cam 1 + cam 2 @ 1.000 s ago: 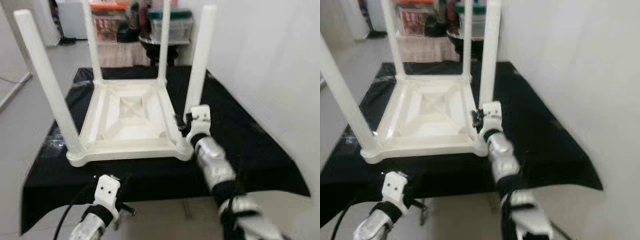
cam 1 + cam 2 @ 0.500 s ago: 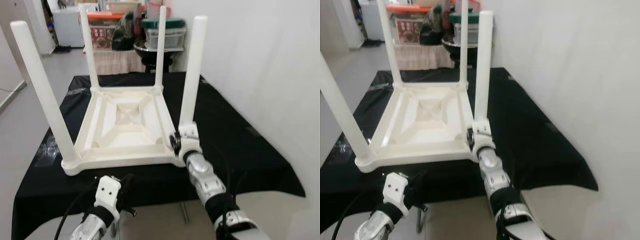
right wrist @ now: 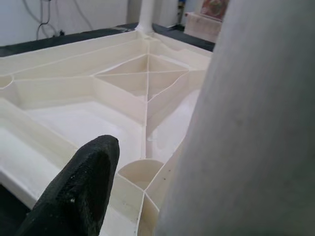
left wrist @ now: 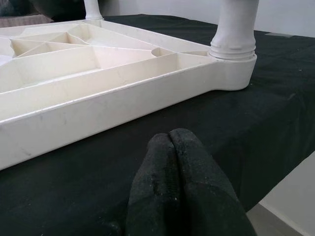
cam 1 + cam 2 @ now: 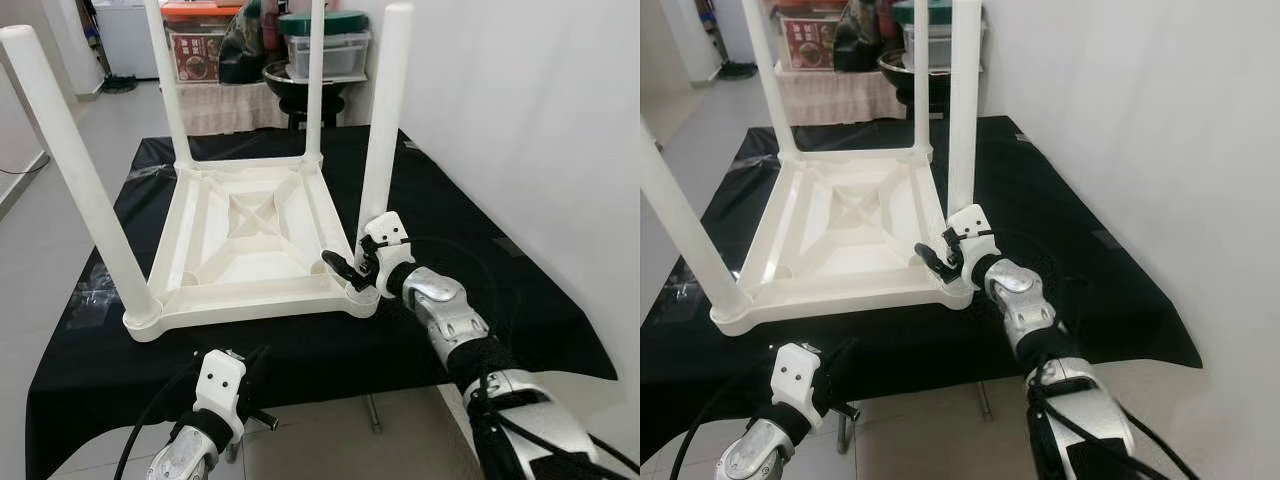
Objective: Building children table
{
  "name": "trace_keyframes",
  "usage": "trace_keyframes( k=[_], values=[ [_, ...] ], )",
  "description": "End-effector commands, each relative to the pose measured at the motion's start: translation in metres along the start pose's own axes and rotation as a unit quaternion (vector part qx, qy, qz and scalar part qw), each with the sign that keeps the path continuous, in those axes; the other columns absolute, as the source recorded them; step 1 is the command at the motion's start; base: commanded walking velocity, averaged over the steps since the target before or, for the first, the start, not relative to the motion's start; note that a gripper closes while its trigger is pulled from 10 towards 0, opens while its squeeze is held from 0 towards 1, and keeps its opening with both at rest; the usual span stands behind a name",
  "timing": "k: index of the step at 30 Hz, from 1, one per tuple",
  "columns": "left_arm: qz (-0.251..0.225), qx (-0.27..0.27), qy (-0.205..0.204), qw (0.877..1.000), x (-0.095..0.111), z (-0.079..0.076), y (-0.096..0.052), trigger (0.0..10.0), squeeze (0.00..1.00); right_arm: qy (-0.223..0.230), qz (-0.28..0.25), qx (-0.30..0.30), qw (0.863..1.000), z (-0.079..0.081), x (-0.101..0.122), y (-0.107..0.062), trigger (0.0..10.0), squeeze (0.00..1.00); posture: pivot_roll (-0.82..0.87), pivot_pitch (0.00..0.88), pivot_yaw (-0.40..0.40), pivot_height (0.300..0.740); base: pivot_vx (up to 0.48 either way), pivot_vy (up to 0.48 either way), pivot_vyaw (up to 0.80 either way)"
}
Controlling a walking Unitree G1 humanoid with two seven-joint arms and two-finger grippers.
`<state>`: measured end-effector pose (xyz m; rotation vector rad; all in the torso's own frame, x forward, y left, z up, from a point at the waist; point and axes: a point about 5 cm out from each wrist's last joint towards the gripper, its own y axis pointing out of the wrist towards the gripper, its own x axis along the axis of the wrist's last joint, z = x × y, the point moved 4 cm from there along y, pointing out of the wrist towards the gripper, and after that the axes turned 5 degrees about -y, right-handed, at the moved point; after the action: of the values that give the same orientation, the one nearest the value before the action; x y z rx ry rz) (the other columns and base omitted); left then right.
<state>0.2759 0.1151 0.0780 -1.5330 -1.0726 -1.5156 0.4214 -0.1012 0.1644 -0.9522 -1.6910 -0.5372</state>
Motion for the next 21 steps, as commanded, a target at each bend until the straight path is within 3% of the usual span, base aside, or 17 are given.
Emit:
trace_keyframes(
  k=[1, 2, 11, 16, 17, 20, 21],
  values=[
    [0.005, 0.000, 0.001, 1.000, -0.003, -0.001, 0.000, 10.0, 0.00, -0.008, -0.005, 0.016, 1.000, 0.003, 0.005, 0.003, 6.7, 0.00, 0.10, 0.028, -0.052, 0.740, 0.000, 0.000, 0.00],
    [0.005, 0.000, 0.001, 1.000, -0.003, -0.002, 0.001, 10.0, 0.00, -0.003, -0.008, 0.020, 1.000, 0.000, 0.008, 0.003, 0.0, 0.00, 0.10, 0.026, -0.053, 0.740, 0.000, 0.000, 0.00],
    [0.005, 0.000, 0.000, 1.000, -0.003, -0.001, 0.001, 10.0, 0.00, 0.013, -0.017, 0.035, 0.999, -0.003, 0.010, 0.002, 0.0, 0.00, 0.10, 0.023, -0.051, 0.740, 0.000, 0.000, 0.00],
    [0.006, -0.001, 0.000, 1.000, -0.003, 0.000, 0.000, 10.0, 0.00, 0.028, -0.017, 0.026, 0.999, -0.003, 0.001, -0.002, 0.0, 0.00, 0.09, 0.021, -0.045, 0.740, 0.000, 0.000, 0.00],
    [0.007, -0.001, -0.001, 1.000, -0.003, 0.000, -0.001, 10.0, 0.00, 0.061, -0.017, -0.002, 0.998, -0.003, -0.008, -0.005, 0.0, 0.00, 0.09, 0.020, -0.045, 0.740, 0.000, 0.000, 0.00],
    [0.007, -0.001, -0.001, 1.000, -0.003, 0.000, -0.001, 10.0, 0.00, 0.077, -0.015, -0.016, 0.997, -0.002, -0.013, -0.006, 0.0, 0.00, 0.09, 0.020, -0.045, 0.740, 0.000, 0.000, 0.00],
    [0.007, -0.002, -0.001, 1.000, -0.004, 0.000, -0.002, 10.0, 0.00, 0.097, 0.010, -0.093, 0.991, -0.003, -0.027, -0.007, 0.0, 0.00, 0.08, 0.022, -0.044, 0.740, 0.000, 0.000, 0.00]
  ],
)
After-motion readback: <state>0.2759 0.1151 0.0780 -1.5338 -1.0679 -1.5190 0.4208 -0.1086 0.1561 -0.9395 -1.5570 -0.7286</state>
